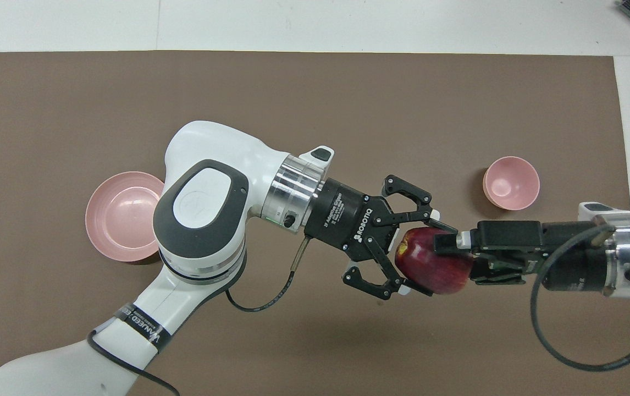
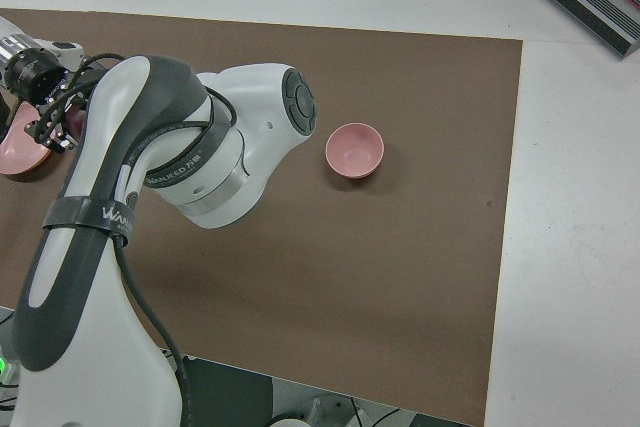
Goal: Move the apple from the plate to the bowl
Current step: 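Carry the apple toward the right gripper with the left gripper, then grasp the apple with the right gripper and open the left gripper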
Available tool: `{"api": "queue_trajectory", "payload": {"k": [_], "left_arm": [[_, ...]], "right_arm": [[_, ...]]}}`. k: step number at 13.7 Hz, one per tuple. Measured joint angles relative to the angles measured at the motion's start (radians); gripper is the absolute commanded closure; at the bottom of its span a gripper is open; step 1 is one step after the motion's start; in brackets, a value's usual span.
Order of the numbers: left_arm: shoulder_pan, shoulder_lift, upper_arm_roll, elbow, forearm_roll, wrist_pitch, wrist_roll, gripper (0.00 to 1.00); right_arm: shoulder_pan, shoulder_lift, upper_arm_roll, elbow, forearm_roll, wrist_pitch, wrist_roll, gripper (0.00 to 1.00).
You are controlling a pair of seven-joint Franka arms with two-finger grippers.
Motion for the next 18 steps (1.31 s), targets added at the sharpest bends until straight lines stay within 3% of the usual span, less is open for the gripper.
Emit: {"api": "queue_trajectory", "payload": {"k": [17,18], "left_arm": [[-0.047,-0.007,-0.006,-0.001,-0.007,0.068,-0.002,1.0],[-0.048,-0.007,-0.006,-0.002,-0.007,0.069,-0.002,1.0]], "right_arm": [[-0.046,-0.001,-0.004,-0.007,-0.021,-0.13,-0.026,0.0],[-0.046,-0.001,-0.003,-0.006,-0.024,-0.13,-0.026,0.2]]}}
